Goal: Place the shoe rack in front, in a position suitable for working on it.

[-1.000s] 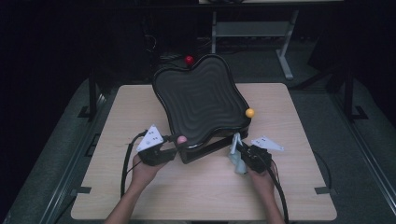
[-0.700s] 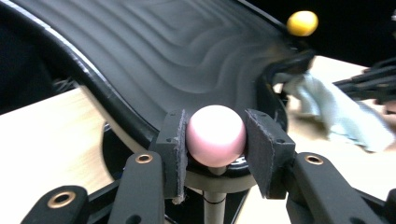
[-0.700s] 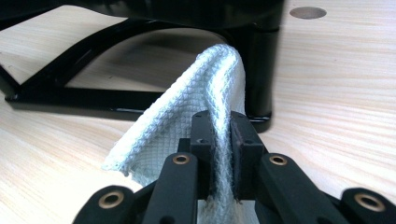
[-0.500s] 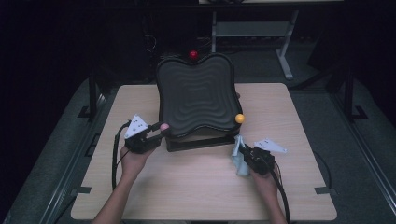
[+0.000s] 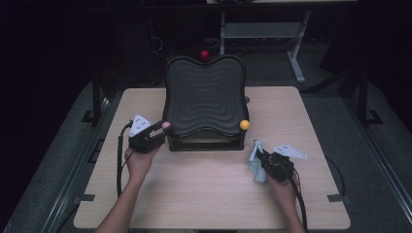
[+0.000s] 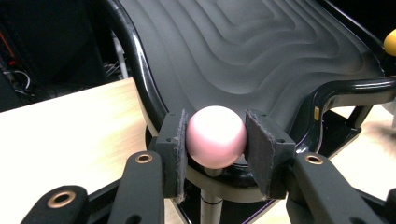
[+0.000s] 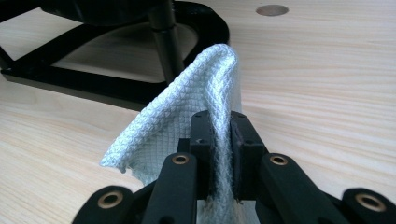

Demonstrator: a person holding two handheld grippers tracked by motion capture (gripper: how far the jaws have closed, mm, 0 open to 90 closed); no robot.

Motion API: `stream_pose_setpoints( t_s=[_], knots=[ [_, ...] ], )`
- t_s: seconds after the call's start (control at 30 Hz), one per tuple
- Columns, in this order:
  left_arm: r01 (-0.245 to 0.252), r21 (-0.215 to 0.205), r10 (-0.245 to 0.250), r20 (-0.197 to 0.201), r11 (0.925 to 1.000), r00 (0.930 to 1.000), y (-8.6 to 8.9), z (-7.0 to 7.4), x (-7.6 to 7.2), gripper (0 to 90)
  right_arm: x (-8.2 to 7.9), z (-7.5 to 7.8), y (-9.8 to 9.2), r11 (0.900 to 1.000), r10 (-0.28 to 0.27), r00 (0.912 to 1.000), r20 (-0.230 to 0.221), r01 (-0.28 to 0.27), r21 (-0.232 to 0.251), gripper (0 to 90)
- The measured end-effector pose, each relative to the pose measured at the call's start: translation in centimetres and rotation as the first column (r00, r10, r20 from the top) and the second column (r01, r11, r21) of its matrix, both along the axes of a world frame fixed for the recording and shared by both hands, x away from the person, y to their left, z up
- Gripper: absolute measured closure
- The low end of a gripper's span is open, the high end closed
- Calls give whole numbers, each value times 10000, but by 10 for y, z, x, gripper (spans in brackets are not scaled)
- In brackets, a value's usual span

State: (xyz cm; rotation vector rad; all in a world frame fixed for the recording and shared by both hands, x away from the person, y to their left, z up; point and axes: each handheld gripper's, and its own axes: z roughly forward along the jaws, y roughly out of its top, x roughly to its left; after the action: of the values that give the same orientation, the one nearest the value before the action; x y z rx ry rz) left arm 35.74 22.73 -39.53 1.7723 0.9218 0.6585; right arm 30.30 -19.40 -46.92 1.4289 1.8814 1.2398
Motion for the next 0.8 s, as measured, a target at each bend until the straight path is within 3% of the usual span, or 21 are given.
stream_pose_setpoints(
  t_s=[0.43, 0.53, 0.63, 0.8],
  knots=[
    [32, 9, -32, -89, 10000, 10000, 1, 1, 1, 606, -8, -4, -23, 9977, -663, 9978, -33, 663, 107, 806],
    [-216, -35, 216, -88, 9998, 9997, 0, 1, 0, 594, -11, -5, -29, 9965, -806, 9967, -42, 807, 195, 807],
    [-419, -219, 414, -213, 9989, 9989, 2, 0, 0, 524, -12, -5, -30, 9963, -834, 9965, -58, 835, 190, 807],
    [-852, 24, 852, -281, 9964, 9960, 0, 1, -1, 471, -11, -5, -27, 9969, -774, 9970, -15, 774, 154, 803]
  ],
)
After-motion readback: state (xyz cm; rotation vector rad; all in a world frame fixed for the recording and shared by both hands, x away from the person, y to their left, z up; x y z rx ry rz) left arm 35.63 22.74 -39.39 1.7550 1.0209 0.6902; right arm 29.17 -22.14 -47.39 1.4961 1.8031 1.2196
